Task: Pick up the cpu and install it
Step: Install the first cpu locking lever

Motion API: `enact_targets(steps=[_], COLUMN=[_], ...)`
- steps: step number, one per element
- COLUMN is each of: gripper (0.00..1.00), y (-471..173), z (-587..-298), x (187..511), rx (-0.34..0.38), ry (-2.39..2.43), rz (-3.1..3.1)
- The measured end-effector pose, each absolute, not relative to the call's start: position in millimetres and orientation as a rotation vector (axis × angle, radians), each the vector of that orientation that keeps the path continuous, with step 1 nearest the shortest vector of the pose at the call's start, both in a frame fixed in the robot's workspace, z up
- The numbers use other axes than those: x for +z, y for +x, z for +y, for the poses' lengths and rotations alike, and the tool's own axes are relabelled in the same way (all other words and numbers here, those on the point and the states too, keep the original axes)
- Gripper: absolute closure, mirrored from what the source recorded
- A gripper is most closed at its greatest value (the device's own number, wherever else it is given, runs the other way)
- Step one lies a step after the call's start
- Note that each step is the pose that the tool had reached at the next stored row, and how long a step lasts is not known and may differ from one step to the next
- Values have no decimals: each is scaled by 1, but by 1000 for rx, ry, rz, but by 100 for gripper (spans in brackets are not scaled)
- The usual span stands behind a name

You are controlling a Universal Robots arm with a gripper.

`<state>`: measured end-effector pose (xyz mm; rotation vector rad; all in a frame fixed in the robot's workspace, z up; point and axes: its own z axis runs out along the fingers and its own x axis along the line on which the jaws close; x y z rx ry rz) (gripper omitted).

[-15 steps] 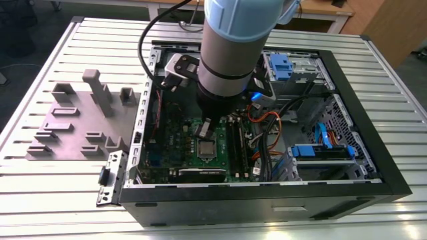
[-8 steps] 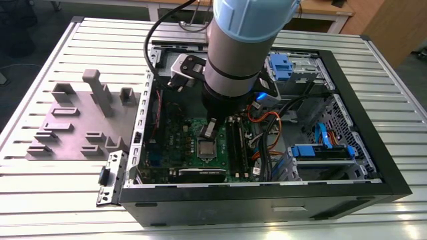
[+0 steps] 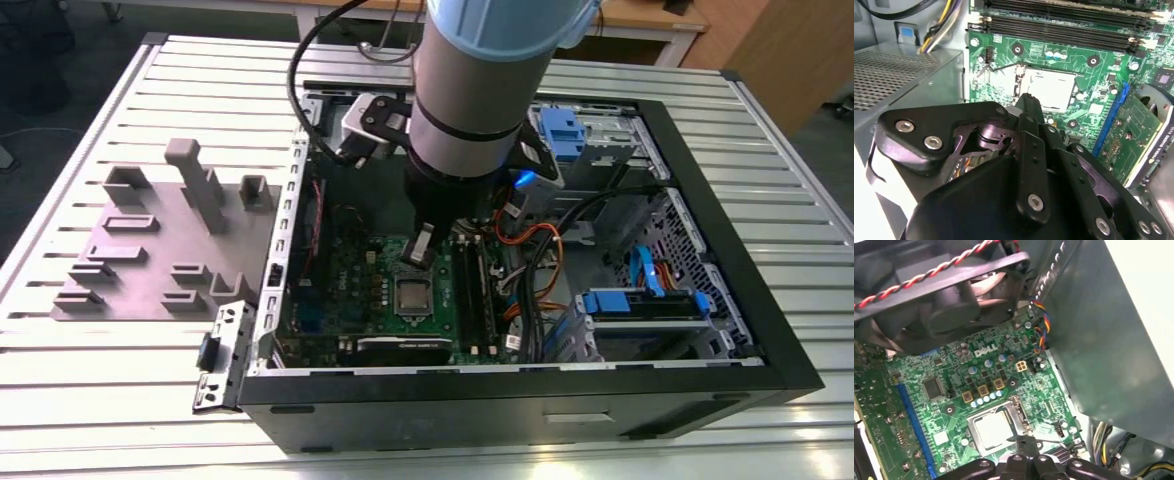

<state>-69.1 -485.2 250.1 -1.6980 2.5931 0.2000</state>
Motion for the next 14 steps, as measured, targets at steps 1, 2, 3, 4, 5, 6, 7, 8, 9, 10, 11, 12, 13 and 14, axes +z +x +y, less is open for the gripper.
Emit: enact_targets(steps=[1,2,3,4,5,6,7,8,9,10,11,12,13,14], gripper=[89,89,89,89,89,89,89,89,89,89,89,89,89,89], y=[-69,-68,-67,-66,-64,-62,-60,-58,-57,-56,-56,-55,-54,-54], z=[-484,-483,-482,-481,-480,-478,-476,-474,-472,-471,-469,-467,-465,-463], x=[250,250,250,250,250,250,250,250,250,250,250,250,250,250], rx=[195,189,186,183,182,182,182,182,182,181,181,180,179,179], ry=[-1696,-1694,-1692,-1690,-1689,-1689,-1689,-1689,-1689,-1689,-1688,-1688,-1688,-1688], rz=[2589,2584,2580,2577,2575,2575,2575,2575,2574,2574,2574,2573,2573,2572])
